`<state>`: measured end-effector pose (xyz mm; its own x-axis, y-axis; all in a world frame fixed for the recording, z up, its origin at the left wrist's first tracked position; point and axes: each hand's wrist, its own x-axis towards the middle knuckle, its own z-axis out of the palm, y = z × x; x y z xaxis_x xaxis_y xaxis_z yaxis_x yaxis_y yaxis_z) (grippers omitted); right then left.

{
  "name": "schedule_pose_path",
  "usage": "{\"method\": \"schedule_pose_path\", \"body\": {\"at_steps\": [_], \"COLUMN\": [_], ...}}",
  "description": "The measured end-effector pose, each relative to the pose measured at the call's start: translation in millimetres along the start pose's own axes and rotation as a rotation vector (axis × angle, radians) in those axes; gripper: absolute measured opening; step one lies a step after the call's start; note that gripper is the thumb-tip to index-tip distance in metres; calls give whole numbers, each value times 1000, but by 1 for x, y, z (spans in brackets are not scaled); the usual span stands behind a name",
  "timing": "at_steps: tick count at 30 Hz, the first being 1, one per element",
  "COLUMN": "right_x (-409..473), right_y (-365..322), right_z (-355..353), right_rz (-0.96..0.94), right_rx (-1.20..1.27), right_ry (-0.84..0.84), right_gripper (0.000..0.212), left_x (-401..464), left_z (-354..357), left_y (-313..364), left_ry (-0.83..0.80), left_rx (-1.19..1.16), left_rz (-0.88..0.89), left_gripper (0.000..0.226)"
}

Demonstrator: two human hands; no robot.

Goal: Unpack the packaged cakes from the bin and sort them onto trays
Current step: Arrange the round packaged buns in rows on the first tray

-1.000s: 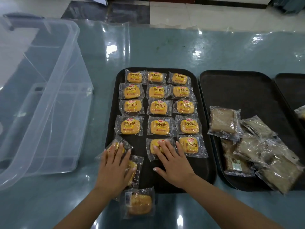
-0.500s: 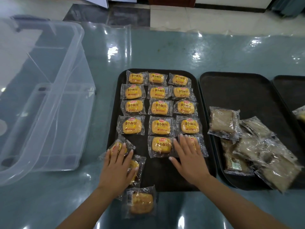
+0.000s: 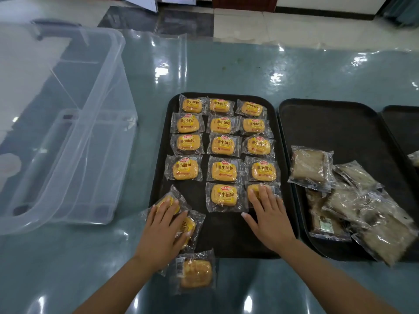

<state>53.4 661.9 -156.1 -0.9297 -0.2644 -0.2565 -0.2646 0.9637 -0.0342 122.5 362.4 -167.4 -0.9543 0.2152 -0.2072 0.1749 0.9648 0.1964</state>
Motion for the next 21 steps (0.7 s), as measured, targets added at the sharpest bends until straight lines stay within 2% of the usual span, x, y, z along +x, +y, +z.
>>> {"method": "schedule_pose_path", "body": {"at_steps": [3,7,11,13,21], "right_x": [4,14,18,17,17], "right_y": [-13,-34,-36,-34,-27], "right_z": [-2,-1,8,11,10], "right_rz": [-154,-304,-312,-323,-340], "right_rx": [-18,-52,-57,-71,-85], "right_ry": [18,30,30,42,29], "right_gripper": [65,61,60,60,60], "left_x": [-3,0,4,2,-1], "left_z": [-4,-9,-21,-24,-13], "left_y": [-3,-10,-7,-7,-20], "left_ry": [32,89,268,299,119], "left_rx": [-27,-108,-149,-164,-206], "left_rz": [69,123,-59,-156,-194], "left_gripper": [54,49,44,39,47]}}
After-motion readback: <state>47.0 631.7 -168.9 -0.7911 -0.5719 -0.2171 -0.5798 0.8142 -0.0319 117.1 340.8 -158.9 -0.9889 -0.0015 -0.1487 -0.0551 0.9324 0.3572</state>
